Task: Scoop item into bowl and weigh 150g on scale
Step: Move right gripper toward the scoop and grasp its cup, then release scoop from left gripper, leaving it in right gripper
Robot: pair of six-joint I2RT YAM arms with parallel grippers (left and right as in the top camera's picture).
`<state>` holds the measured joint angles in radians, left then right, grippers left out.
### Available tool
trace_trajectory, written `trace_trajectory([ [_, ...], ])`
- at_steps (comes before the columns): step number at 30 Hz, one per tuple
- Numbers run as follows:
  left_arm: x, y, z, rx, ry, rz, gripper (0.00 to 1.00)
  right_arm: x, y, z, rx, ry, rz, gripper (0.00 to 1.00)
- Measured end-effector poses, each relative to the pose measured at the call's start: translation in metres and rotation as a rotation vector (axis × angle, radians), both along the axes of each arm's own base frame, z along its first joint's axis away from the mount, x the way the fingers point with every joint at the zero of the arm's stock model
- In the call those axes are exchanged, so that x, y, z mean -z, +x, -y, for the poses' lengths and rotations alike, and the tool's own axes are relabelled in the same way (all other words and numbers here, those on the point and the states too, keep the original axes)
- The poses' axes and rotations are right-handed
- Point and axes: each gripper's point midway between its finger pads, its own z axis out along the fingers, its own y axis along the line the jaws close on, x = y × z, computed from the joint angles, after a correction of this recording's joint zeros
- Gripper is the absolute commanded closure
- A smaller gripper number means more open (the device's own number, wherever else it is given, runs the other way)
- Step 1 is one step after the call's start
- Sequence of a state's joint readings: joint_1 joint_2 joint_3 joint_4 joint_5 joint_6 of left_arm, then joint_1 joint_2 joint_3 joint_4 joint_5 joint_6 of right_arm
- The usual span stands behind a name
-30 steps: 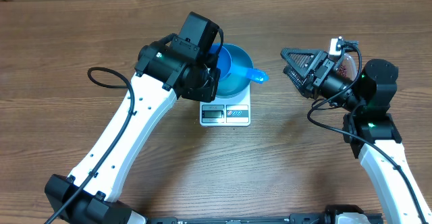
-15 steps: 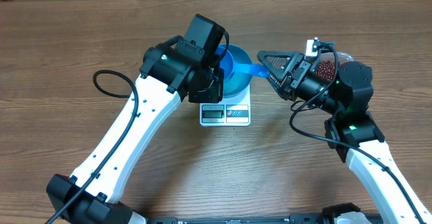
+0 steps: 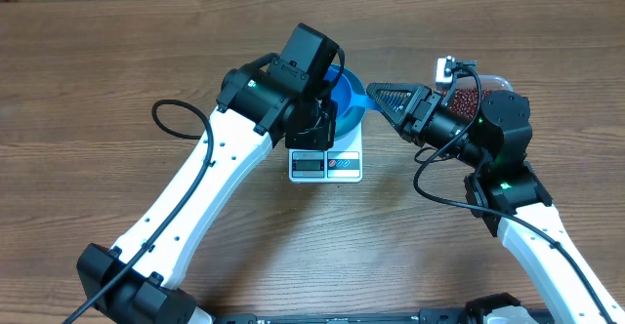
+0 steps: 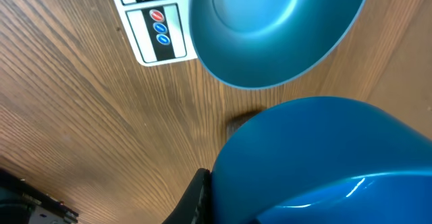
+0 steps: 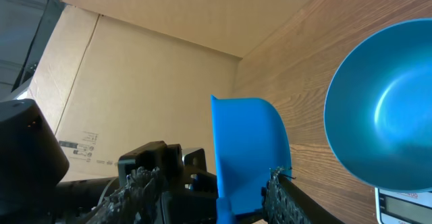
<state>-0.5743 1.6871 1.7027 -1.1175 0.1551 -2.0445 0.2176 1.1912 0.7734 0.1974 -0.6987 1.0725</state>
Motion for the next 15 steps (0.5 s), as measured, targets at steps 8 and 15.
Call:
trace_trajectory([
  [8, -0.0008, -0.0035, 0.0065, 0.018, -0.011, -0.001, 0.96, 0.0014, -0.0002, 0.0001, 0.000, -0.003, -0.005, 0.61],
  [15, -0.0011, -0.0034, 0.0072, 0.020, -0.012, 0.001, 0.96, 0.0017, -0.0002, 0.0001, -0.002, -0.014, 0.009, 0.69],
])
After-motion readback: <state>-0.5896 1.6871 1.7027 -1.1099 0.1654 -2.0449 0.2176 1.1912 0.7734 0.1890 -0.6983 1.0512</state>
